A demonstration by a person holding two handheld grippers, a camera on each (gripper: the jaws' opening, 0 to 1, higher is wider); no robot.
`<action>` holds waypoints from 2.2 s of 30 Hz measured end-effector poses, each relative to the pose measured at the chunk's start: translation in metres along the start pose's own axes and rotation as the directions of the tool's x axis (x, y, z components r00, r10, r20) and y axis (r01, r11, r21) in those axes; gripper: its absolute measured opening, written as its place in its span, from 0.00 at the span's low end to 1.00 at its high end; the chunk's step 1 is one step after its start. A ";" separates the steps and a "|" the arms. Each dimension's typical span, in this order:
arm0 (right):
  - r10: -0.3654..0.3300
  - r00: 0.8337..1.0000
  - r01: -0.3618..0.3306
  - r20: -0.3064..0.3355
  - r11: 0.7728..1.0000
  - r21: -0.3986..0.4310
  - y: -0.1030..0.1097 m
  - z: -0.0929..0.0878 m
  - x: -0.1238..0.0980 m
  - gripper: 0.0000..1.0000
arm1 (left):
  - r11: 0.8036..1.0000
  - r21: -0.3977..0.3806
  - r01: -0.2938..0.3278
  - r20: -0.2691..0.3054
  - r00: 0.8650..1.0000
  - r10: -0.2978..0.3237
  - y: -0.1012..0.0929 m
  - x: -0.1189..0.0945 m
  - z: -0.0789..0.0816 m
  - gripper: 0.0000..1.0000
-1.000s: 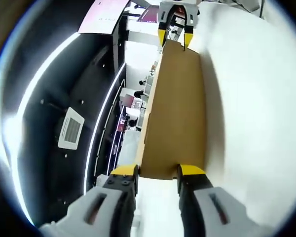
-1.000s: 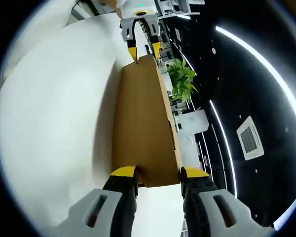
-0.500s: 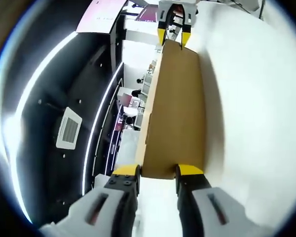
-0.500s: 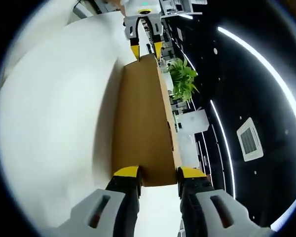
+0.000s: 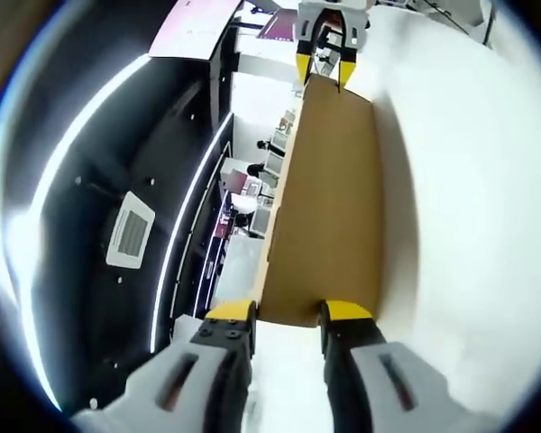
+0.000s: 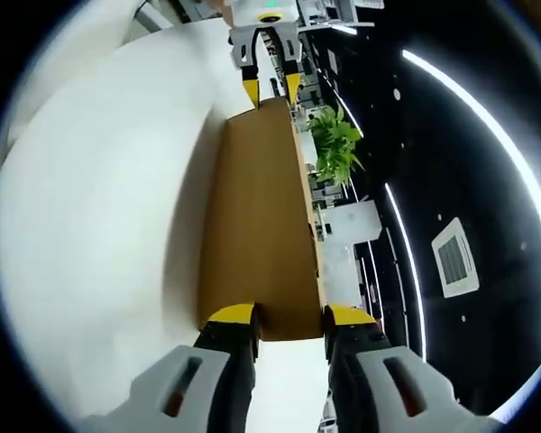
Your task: Operate the shoe box by opening the lid, removing the specified soft item, and placing it in the target area until the item is outside and the box remains undamaged.
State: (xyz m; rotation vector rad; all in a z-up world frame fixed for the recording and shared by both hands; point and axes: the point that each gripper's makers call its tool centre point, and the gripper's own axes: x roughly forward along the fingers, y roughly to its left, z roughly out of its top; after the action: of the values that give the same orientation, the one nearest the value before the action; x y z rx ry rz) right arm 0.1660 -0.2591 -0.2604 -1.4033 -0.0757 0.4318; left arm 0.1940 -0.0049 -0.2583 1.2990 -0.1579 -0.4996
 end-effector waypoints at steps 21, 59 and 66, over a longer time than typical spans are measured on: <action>-0.002 1.000 0.002 0.008 1.000 0.001 -0.003 0.003 -0.003 0.28 | 1.000 -0.030 -0.010 0.004 1.000 0.010 0.004 -0.004 0.001 0.29; -0.050 0.999 0.048 0.020 0.996 0.077 -0.017 0.004 -0.008 0.28 | 0.985 -0.168 -0.051 0.024 0.998 0.056 0.022 -0.011 0.000 0.29; -0.067 0.997 0.064 0.027 0.991 0.116 -0.019 0.005 -0.008 0.29 | 0.983 -0.176 -0.057 0.021 0.998 0.062 0.022 -0.010 0.000 0.29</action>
State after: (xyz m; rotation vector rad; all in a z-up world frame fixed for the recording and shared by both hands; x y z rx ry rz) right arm 0.1621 -0.2591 -0.2392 -1.2776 -0.1199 0.3972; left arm 0.1909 0.0039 -0.2357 1.1132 -0.1702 -0.4692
